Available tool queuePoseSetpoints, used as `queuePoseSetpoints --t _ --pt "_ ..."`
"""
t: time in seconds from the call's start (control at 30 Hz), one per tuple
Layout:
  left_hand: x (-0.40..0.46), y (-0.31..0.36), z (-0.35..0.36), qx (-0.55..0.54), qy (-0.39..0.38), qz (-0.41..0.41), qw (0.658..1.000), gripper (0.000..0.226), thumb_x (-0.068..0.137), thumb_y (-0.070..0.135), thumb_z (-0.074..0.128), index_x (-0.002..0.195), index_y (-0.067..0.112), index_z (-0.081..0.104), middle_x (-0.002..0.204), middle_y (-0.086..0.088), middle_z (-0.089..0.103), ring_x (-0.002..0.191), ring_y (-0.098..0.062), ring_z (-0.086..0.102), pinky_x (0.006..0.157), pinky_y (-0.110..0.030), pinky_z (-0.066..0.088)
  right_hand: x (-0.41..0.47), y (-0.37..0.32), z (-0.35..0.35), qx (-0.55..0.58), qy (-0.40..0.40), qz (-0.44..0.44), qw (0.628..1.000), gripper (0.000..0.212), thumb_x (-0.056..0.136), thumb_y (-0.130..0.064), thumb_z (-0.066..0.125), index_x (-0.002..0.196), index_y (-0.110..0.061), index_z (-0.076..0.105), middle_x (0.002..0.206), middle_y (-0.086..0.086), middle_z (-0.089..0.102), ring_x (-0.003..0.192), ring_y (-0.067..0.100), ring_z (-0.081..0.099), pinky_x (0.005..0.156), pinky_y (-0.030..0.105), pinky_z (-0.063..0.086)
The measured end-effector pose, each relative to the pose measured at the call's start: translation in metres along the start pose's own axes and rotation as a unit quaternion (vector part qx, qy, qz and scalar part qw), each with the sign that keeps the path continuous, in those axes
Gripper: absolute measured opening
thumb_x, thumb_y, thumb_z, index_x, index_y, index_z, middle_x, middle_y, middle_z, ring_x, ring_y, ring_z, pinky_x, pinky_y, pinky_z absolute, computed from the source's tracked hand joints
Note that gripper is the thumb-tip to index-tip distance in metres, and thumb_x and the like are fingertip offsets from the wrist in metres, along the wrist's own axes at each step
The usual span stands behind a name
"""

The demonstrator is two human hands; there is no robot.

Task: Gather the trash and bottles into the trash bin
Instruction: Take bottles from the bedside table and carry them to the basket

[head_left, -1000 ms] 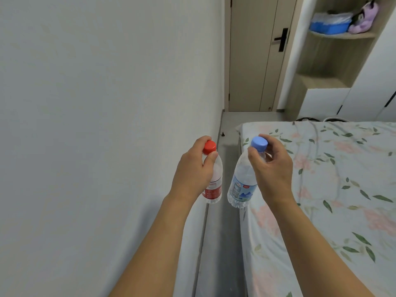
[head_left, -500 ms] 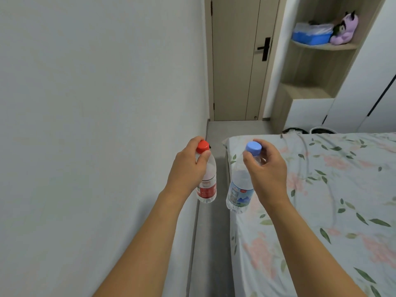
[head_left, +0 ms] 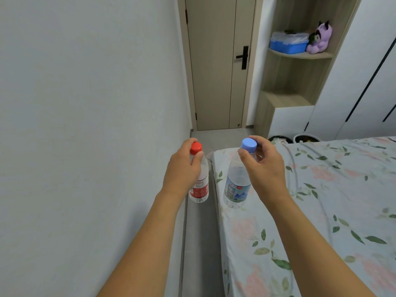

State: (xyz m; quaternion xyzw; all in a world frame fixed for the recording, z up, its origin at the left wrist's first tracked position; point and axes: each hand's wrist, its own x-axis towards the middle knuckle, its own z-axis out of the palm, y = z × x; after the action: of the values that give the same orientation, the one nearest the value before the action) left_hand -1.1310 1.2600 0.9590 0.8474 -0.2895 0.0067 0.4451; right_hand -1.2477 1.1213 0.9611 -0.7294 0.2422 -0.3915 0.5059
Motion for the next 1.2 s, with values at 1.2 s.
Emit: queuePoseSetpoints --t 1.2 --pt "0.434 -0.069 0.155 -0.039 -0.076 0.011 0.996 0.033 0.097 0.029 0.053 0.130 0.031 0.048 0.112 0.011 0.054 0.108 -0.018 0.054 0.095 -0.036 0.047 0.379 0.131 0.127 -0.008 0.073 0.071 0.995 0.029 0.087 -0.017 0.067 0.111 -0.029 0.057 0.105 -0.015 0.062 0.103 0.009 0.060 0.094 0.035 0.051"
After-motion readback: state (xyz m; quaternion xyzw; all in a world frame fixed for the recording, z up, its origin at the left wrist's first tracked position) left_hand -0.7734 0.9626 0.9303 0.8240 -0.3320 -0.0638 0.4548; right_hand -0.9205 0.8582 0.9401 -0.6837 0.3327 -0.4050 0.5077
